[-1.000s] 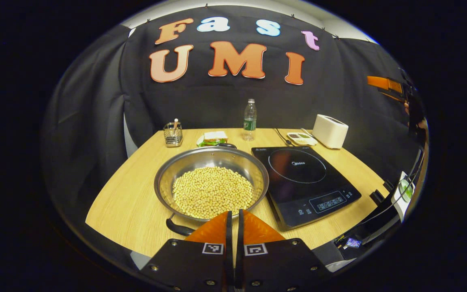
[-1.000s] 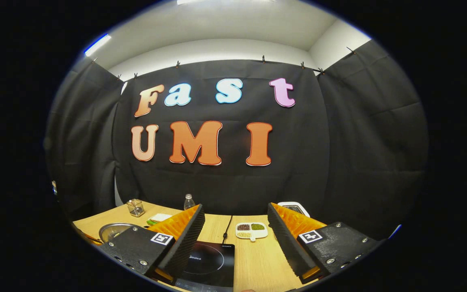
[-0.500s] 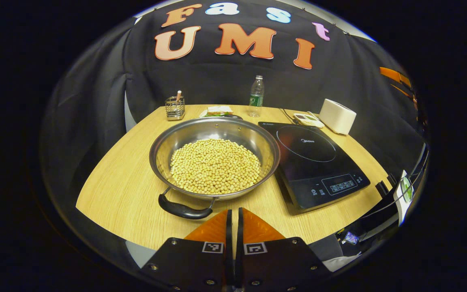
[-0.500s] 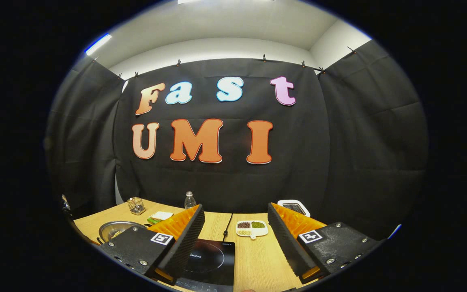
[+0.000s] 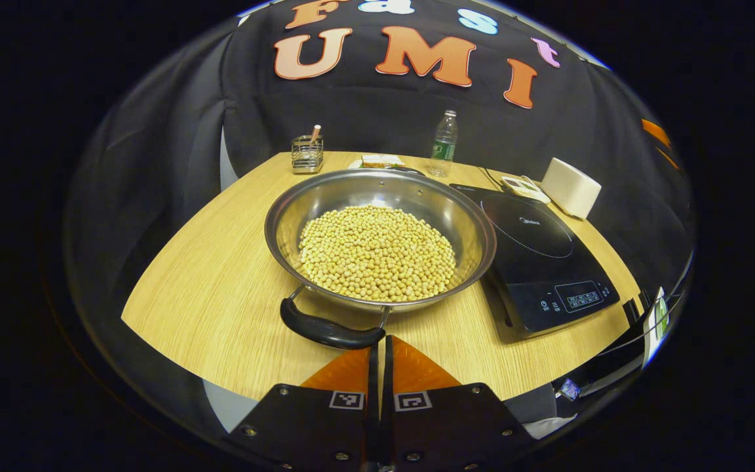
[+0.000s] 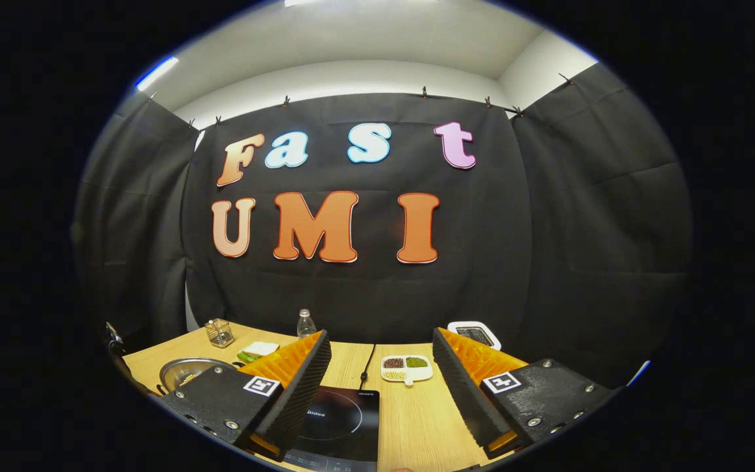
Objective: First push the handle of the pot to place it horizontally, then grasp the pot with both hands and set it on the induction cooktop.
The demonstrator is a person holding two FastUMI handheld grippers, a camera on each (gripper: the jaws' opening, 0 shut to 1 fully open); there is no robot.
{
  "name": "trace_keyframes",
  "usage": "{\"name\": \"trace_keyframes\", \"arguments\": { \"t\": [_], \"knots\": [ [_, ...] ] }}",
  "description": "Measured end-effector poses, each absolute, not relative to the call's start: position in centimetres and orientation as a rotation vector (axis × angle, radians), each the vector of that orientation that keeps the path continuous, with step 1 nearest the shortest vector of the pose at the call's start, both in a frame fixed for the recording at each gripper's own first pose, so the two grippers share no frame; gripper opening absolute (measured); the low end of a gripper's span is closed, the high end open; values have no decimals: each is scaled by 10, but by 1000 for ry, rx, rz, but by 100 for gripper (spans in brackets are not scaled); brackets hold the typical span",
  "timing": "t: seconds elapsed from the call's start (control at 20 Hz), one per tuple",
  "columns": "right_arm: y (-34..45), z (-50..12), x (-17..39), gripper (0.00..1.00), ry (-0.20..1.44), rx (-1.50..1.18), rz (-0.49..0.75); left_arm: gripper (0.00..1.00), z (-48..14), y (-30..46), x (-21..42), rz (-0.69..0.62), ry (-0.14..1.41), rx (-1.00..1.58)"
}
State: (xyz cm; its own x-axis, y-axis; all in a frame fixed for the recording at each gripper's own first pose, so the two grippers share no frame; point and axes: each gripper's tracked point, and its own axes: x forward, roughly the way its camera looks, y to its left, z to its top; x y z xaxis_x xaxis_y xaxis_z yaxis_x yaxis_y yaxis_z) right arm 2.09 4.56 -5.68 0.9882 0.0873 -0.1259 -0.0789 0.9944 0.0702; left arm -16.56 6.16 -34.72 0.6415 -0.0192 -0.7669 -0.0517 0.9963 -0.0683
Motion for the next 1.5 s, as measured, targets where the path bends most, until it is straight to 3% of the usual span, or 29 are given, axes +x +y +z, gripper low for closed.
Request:
{"name": "trace_keyframes", "arguments": {
  "t": [1.5],
  "knots": [
    [82,-70,36,97,157,50,113,2,-360,170,-132,190,844,-81]
  ]
}}
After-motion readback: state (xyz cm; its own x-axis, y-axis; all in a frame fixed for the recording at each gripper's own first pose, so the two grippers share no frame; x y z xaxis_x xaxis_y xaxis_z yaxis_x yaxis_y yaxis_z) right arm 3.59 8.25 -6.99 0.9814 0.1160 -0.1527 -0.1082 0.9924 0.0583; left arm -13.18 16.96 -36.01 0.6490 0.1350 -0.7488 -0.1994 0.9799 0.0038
